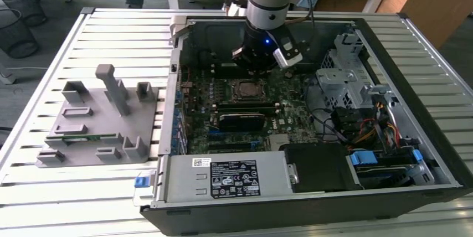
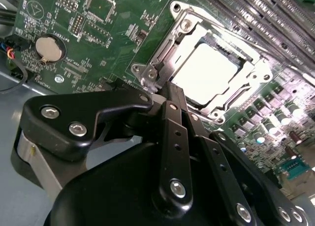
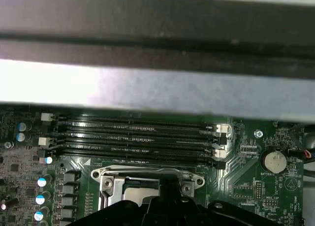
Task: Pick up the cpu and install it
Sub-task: 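Install the second cpu locking lever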
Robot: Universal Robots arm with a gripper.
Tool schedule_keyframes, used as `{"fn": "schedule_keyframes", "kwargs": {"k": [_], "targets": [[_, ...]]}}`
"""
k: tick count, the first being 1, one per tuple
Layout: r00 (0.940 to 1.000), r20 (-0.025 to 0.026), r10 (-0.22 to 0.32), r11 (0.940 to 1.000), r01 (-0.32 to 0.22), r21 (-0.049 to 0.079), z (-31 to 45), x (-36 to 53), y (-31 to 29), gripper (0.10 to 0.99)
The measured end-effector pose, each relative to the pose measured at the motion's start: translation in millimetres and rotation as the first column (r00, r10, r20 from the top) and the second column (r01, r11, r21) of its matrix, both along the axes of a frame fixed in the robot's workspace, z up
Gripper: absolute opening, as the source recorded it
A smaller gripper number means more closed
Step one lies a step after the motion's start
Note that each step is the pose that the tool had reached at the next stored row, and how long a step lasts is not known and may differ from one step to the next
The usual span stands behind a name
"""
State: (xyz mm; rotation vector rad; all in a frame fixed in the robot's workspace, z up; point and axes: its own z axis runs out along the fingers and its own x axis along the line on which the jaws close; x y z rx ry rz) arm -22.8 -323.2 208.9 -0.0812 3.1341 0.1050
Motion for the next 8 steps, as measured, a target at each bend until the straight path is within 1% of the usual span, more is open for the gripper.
{"fn": "schedule_keyframes", "kwargs": {"k": [2,8], "targets": [[1.0000,0.0000,0.000,1.0000,0.000,0.000,0.0,0.0,-2.8,0.106],[1.0000,0.0000,0.000,1.0000,0.000,0.000,0.0,0.0,-8.3,0.106]]}}
